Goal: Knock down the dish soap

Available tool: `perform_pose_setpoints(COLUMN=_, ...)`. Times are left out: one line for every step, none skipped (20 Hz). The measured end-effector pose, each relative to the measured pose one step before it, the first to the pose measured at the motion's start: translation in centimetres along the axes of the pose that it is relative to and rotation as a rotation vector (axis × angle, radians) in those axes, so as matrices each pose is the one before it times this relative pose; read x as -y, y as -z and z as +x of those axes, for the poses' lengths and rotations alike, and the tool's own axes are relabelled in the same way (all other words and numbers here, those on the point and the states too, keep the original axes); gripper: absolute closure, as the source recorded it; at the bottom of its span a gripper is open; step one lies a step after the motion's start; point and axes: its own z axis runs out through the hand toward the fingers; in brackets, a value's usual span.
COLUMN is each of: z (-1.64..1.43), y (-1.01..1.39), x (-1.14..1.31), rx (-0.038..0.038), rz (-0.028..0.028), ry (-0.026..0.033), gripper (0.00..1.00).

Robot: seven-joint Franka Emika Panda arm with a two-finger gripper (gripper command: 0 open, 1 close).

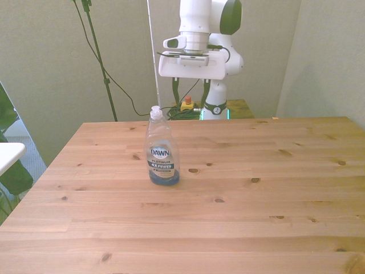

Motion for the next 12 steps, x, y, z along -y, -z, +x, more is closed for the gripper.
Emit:
perform_pose_setpoints(z=0.89, y=-0.446, x=-0.264, rx=-0.01928, rz=0.00746, ry=-0.01362, gripper=1.0)
perform_pose_setpoints(z=0.792, y=-0.578, x=-0.187, rx=-0.01339, rz=0.00459, ry=-0.01176, gripper=1.0)
perform_pose_setpoints(z=0.664, y=-0.576, x=-0.121, rx=-0.00956, rz=0.00233, ry=-0.0101, gripper=1.0)
perform_pose_setpoints(z=0.594, y=-0.572, x=-0.051, rx=-0.00958, rz=0.00279, ry=-0.00854, gripper=1.0)
perform_pose_setpoints(z=0.486, y=-0.481, x=-0.022, rx=-0.01041, rz=0.00353, ry=-0.00847, gripper=1.0)
perform_pose_setpoints(z=0.423, y=-0.408, x=-0.013, rx=-0.01037, rz=0.00394, ry=-0.0101, gripper=1.0)
perform_pose_setpoints(z=0.325, y=-0.363, x=0.041, rx=-0.00879, rz=0.00386, ry=-0.00977, gripper=1.0)
perform_pose_setpoints(z=0.194, y=-0.377, x=0.099, rx=-0.00604, rz=0.00265, ry=-0.01125, gripper=1.0)
perform_pose_setpoints(z=0.105, y=-0.453, x=0.072, rx=-0.00285, rz=0.00084, ry=-0.0113, gripper=1.0)
perform_pose_setpoints(z=0.057, y=-0.465, x=0.114, rx=-0.00241, rz=0.0004, ry=-0.00851, gripper=1.0)
perform_pose_setpoints(z=0.034, y=-0.47, x=0.178, rx=-0.00282, rz=-0.00059, ry=-0.00779, gripper=1.0)
perform_pose_setpoints(z=0.009, y=-0.485, x=0.308, rx=-0.00564, rz=-0.00256, ry=-0.00786, gripper=1.0)
